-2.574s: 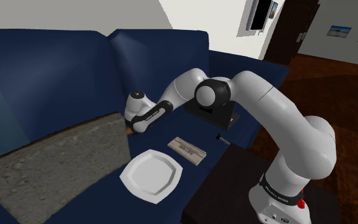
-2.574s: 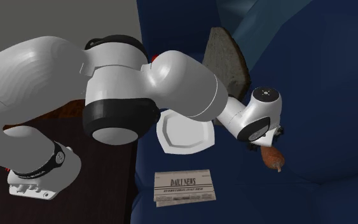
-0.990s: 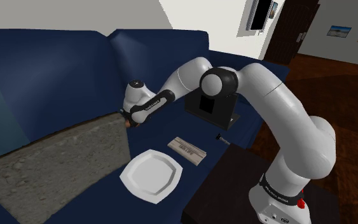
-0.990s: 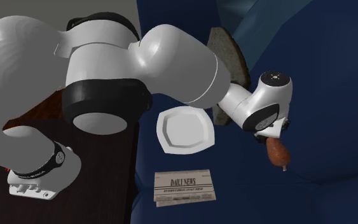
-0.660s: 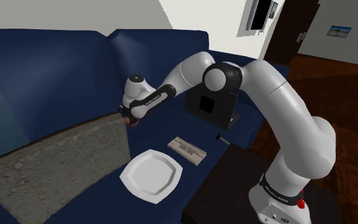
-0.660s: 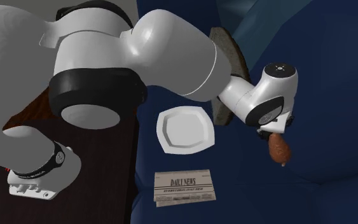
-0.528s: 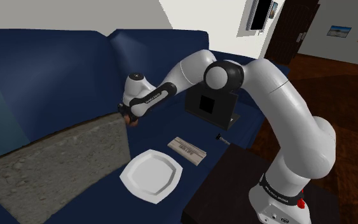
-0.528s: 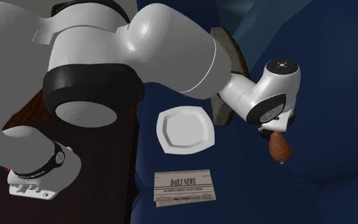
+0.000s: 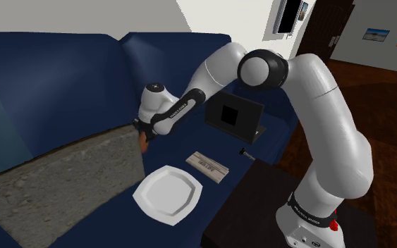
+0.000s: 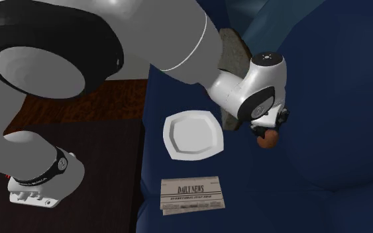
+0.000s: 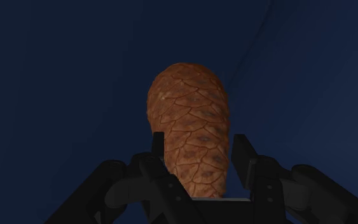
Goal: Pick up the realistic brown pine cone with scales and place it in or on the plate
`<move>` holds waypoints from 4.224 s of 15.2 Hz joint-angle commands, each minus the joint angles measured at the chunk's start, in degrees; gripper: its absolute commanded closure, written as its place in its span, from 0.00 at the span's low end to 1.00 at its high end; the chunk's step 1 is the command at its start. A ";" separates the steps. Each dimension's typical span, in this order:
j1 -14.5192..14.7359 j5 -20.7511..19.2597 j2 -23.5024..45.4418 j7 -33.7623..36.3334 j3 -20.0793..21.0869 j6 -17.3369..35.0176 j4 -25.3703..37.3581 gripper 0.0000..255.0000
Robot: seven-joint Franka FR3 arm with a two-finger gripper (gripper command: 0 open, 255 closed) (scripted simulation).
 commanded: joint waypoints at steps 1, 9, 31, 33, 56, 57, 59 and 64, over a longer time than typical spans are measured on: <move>1.28 -1.15 -3.96 2.91 -0.94 2.35 -6.27 1.00; 10.53 -7.63 -15.31 16.40 -7.07 9.81 -25.23 1.00; 40.43 -40.23 -22.24 62.93 -27.03 17.81 -43.17 1.00; 42.06 -43.14 -20.08 66.42 -28.91 19.14 -41.98 1.00; -21.12 2.19 -12.51 -24.25 28.36 -8.30 -35.50 0.00; -21.03 2.30 -12.55 -24.33 28.28 -8.27 -35.50 0.00; -20.86 2.50 -12.62 -24.46 28.13 -8.23 -35.52 0.00; -19.93 1.81 -11.96 -23.66 27.43 -7.66 -35.35 1.00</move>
